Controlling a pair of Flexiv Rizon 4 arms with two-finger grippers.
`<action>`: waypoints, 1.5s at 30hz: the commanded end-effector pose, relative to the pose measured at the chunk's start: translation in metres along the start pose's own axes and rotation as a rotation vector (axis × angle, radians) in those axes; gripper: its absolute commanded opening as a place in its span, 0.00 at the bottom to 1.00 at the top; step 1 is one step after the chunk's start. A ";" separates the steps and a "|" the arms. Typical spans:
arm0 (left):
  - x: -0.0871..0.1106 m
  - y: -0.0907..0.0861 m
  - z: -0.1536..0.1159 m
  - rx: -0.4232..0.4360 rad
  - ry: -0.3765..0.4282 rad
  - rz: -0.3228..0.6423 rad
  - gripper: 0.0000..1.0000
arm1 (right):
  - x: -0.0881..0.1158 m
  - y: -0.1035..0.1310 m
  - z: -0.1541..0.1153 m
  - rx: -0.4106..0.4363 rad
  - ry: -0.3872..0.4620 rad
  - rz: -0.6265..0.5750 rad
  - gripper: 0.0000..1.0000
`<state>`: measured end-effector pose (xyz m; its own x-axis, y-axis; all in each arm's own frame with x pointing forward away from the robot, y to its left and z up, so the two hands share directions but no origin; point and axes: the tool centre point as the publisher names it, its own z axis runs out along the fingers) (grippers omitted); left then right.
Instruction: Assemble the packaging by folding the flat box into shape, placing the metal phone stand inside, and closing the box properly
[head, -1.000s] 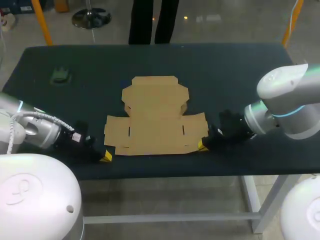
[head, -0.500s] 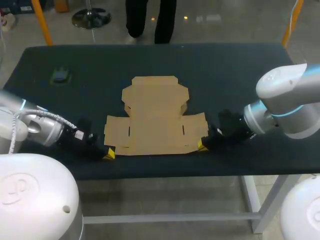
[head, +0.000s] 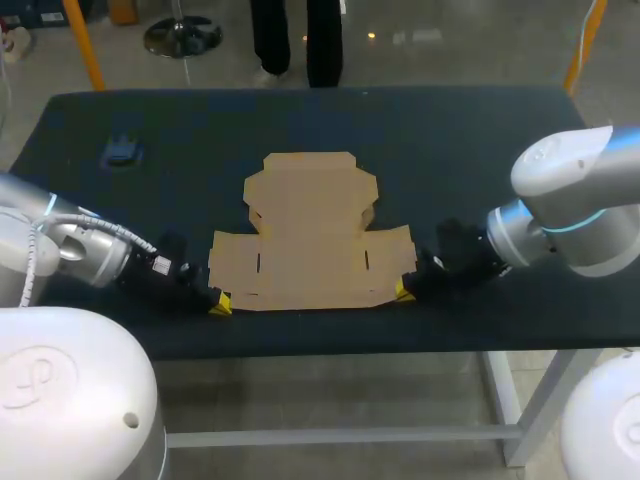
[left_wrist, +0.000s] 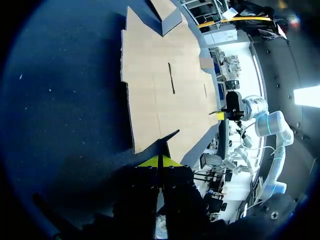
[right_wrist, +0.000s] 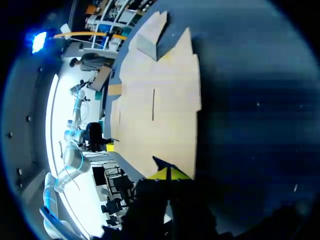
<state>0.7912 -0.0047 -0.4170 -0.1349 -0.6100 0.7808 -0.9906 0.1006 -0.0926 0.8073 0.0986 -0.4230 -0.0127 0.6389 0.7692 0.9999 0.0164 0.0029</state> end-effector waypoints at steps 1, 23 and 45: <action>0.000 0.000 0.000 -0.001 -0.005 0.002 0.00 | 0.000 0.001 0.002 0.003 0.002 -0.002 0.00; 0.009 0.000 0.000 0.015 -0.060 0.026 0.00 | 0.010 0.000 0.003 0.001 -0.014 -0.011 0.00; 0.013 0.004 -0.004 0.033 -0.093 0.039 0.00 | 0.015 -0.001 0.006 -0.007 -0.023 -0.009 0.00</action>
<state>0.7873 -0.0082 -0.4074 -0.1749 -0.6713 0.7203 -0.9843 0.1004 -0.1454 0.8064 0.1108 -0.4160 -0.0225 0.6529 0.7571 0.9997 0.0178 0.0144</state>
